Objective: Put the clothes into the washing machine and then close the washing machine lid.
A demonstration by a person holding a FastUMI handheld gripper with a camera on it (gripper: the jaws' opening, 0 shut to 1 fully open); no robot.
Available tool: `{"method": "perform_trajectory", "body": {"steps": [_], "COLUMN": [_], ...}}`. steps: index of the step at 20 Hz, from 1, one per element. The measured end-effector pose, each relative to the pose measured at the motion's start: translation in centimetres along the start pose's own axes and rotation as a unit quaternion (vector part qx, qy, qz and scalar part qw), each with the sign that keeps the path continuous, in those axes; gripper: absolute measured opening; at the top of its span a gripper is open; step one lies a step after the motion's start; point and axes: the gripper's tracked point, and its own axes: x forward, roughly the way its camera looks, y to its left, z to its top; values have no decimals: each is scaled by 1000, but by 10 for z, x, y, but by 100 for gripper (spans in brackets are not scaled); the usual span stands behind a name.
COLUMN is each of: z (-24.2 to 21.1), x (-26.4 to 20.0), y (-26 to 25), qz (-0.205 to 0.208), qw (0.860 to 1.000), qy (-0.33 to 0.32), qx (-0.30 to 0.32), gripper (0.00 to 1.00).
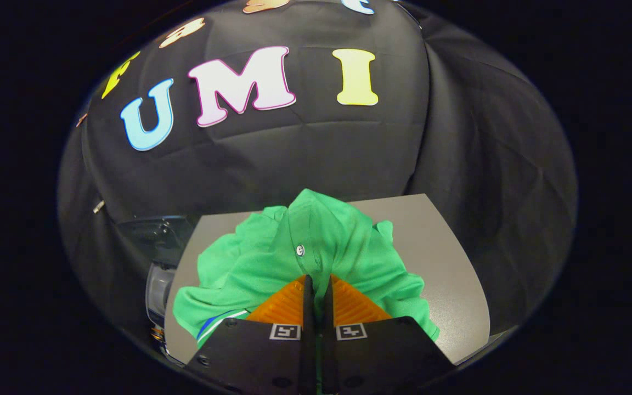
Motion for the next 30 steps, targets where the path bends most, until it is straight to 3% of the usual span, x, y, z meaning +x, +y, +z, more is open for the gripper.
{"method": "perform_trajectory", "body": {"steps": [6,14,21,30], "z": [58,110,131,125], "x": [-48,-103,-133,-134], "y": [43,98,180,314], "qz": [76,88,120,172], "qw": [995,992,986,978], "qy": [-45,-94,-114,-106], "qx": [36,-4,-22,-53], "gripper": [5,5,5,5]}}
